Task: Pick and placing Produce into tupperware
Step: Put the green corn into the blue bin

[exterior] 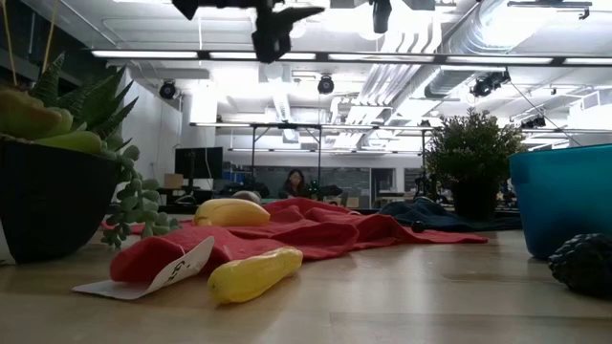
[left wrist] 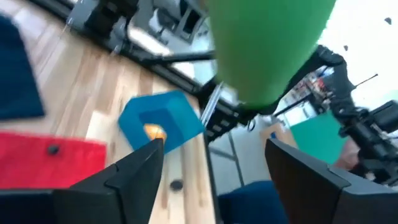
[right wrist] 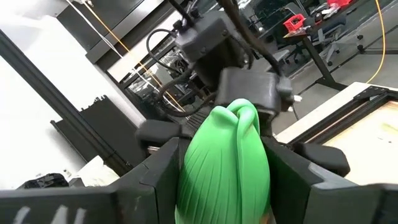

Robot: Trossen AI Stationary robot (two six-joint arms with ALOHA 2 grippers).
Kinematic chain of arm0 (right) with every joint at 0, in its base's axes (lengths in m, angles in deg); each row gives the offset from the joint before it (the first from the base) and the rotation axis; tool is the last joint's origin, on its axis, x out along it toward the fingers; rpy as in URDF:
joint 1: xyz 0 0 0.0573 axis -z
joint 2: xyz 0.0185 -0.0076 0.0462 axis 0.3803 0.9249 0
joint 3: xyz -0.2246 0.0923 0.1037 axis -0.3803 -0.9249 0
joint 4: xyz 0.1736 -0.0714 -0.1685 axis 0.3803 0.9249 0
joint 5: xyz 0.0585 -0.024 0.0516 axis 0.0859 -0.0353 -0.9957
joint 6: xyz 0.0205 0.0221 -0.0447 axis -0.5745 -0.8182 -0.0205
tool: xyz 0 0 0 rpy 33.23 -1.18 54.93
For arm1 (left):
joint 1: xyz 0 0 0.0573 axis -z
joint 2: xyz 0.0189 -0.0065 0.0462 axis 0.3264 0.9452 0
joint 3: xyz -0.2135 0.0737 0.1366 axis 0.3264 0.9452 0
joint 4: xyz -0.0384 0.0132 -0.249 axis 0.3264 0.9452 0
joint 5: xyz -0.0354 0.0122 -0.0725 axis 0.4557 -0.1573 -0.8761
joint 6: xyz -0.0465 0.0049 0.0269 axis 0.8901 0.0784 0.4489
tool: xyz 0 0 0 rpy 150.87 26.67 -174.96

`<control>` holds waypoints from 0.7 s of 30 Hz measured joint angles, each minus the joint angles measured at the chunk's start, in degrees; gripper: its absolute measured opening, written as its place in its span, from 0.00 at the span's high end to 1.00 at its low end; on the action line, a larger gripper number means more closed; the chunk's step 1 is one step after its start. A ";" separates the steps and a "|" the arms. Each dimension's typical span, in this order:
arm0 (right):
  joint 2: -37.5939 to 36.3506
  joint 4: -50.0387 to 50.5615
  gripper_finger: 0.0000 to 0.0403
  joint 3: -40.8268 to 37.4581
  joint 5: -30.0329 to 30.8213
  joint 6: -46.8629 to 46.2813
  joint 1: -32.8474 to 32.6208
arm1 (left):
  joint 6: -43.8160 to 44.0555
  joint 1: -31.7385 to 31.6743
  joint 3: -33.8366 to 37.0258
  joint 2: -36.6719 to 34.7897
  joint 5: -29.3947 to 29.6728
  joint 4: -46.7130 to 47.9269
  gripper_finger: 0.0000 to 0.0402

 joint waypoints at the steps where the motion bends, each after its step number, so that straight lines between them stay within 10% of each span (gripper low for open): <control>1: 0.00 0.00 0.58 0.00 0.00 0.00 0.00 | -0.63 -0.51 0.00 -0.12 -0.14 1.17 0.36; 21: -0.08 9.53 0.58 0.00 -14.46 -3.48 -0.16 | -6.38 -4.95 -0.02 -7.05 0.12 15.20 0.49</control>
